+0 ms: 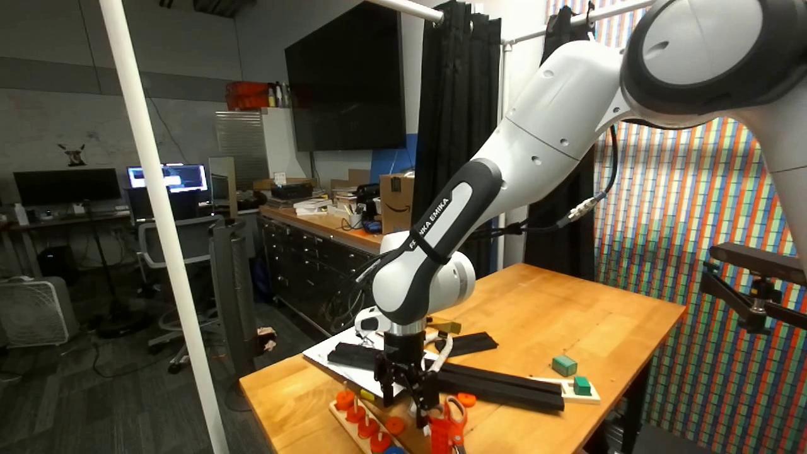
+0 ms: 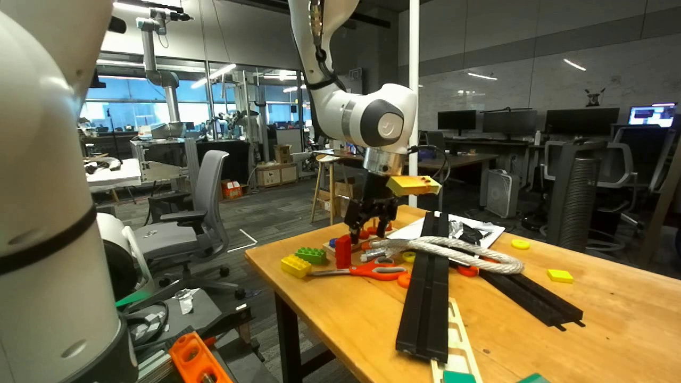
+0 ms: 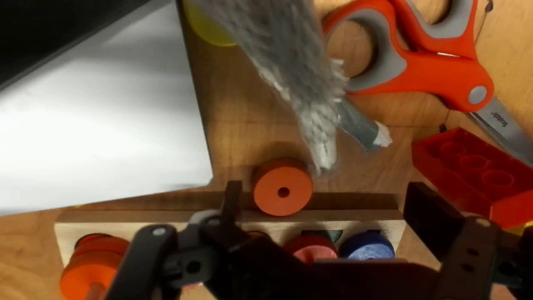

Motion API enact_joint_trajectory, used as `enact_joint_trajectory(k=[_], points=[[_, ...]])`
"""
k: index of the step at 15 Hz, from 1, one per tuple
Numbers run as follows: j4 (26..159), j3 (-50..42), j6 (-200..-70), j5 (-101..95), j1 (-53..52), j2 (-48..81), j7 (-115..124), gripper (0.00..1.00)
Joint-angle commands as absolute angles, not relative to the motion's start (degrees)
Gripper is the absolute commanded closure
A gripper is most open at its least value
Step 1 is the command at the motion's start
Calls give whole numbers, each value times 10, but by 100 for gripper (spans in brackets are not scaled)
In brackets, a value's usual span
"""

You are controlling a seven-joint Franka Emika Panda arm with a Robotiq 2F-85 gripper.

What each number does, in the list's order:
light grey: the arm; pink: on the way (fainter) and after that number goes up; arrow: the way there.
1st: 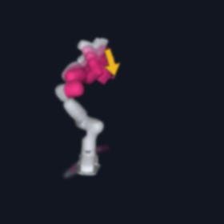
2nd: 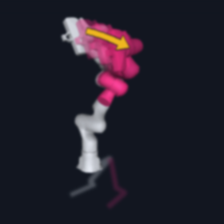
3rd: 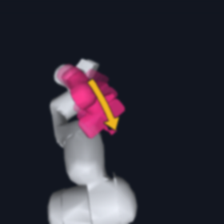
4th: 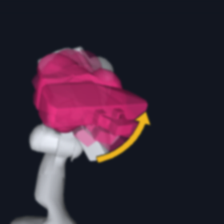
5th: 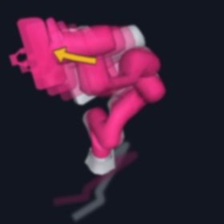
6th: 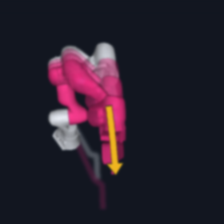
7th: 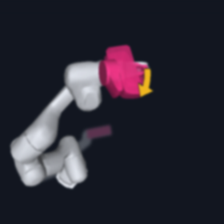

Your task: Pick up the orange token from the table and put it on the wooden holder.

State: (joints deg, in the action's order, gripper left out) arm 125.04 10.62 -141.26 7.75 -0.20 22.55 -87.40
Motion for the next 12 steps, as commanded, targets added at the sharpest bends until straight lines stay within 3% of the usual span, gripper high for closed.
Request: enact_joint_trajectory(k=[1, 12], points=[[1220, 109, -1413, 58, -1, 250, -871, 0], [1218, 108, -1455, 21, -3, 275, -869, 0]])
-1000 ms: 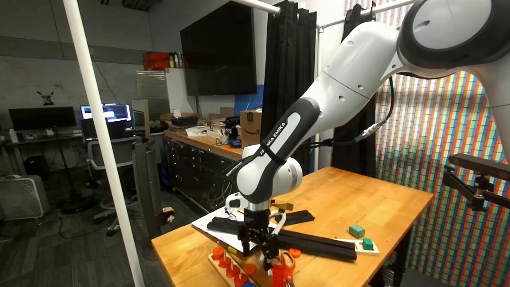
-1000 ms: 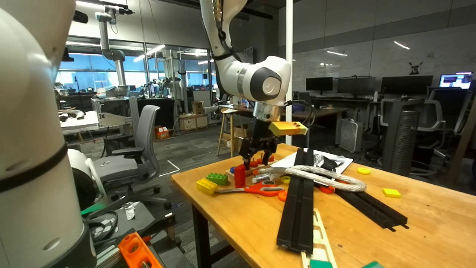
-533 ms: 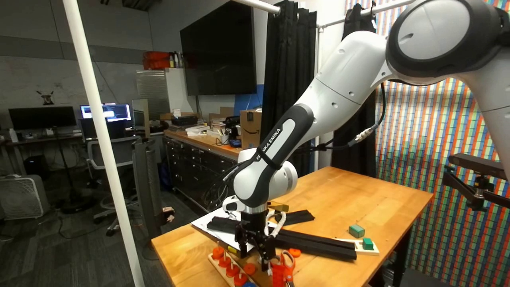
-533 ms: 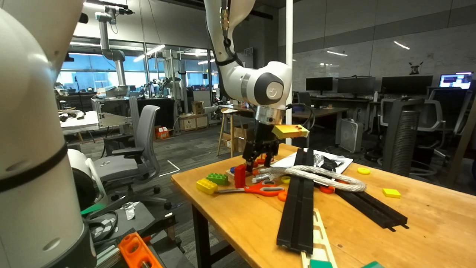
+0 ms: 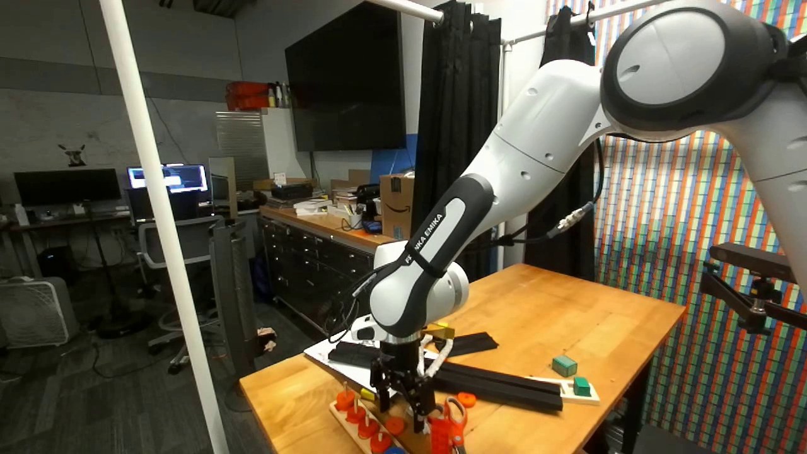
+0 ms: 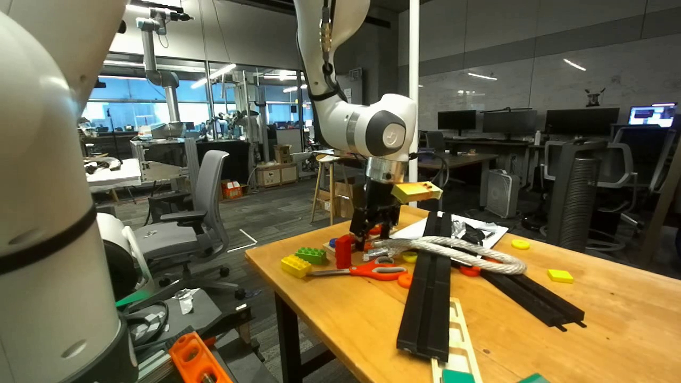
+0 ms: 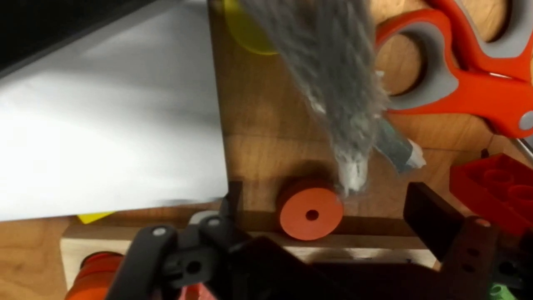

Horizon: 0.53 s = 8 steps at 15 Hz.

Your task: Pick up the orange token from the table and put it on the wooden holder.

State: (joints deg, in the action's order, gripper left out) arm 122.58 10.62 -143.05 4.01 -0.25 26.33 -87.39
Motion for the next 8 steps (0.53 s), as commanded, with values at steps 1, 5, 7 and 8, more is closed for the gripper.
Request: enact_joint_trajectory(k=[1, 5, 7, 8], points=[[1225, 105, -1475, 10, -8, 275, -865, 0], [1237, 104, -1525, -16, -12, 280, -853, 0], [1242, 107, -1541, -23, -11, 281, -848, 0], [1244, 107, -1544, -26, -12, 281, -846, 0]])
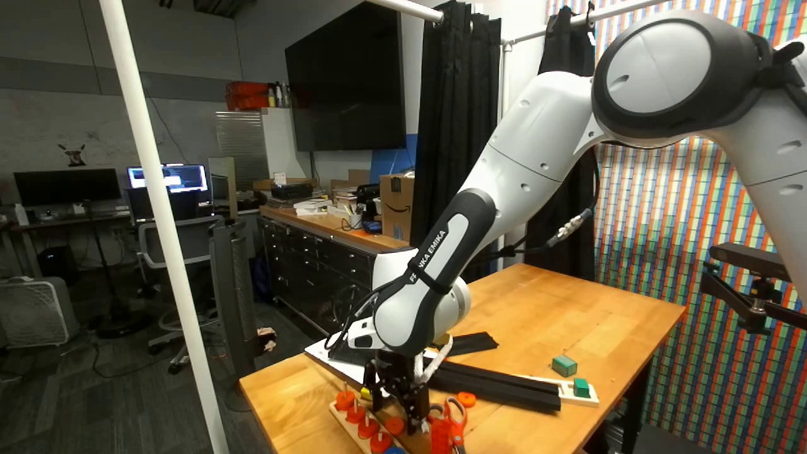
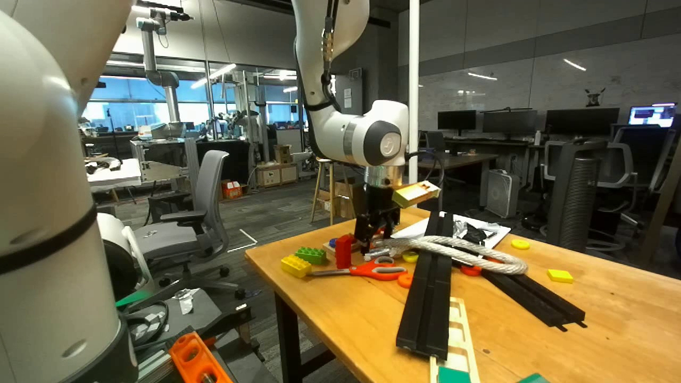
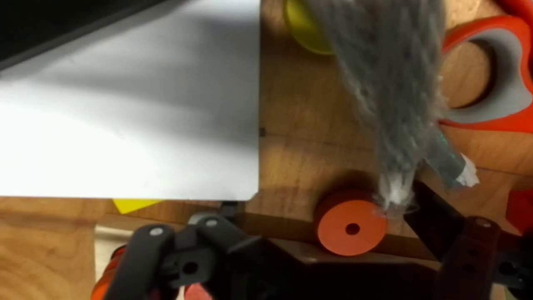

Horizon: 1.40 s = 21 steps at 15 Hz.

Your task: Pick up the orange token from the table and put it on the wooden holder.

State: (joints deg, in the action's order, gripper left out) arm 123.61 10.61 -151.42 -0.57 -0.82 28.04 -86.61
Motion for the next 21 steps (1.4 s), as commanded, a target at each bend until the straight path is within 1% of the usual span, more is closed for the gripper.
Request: enact_joint_trajectory(k=[1, 21], points=[[1247, 107, -1548, -29, -12, 279, -843, 0], [1248, 132, -1525, -15, -4, 271, -809, 0]])
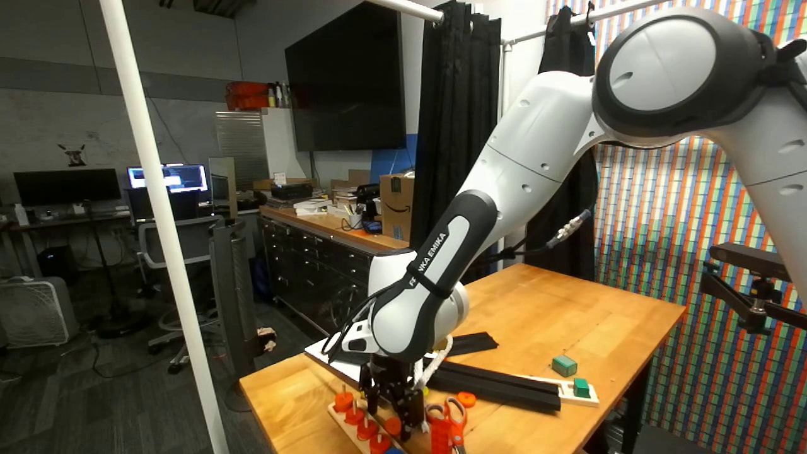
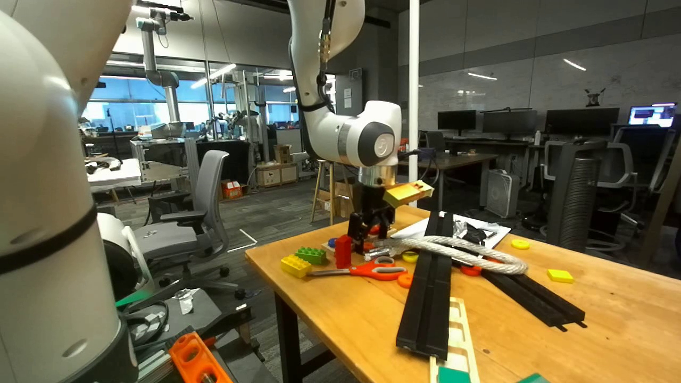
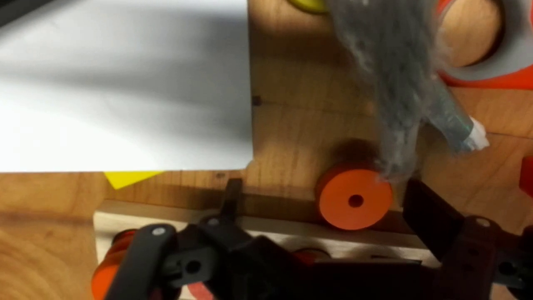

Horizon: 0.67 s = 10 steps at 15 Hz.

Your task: Pick up the orange token from the table and put it on the wooden holder.

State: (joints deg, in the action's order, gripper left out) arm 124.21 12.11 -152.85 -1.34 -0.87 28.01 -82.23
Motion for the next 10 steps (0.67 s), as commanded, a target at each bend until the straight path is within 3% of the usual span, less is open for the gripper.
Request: enact_joint_trajectory(k=[1, 4, 5, 7, 10], points=[[1248, 133, -1525, -15, -3, 272, -808, 0], [1248, 135, -1527, -14, -2, 273, -806, 3], [1248, 135, -1528, -14, -2, 273, -804, 27], [1247, 134, -1530, -14, -2, 273, -801, 32], [1248, 135, -1530, -14, -2, 268, -798, 57]])
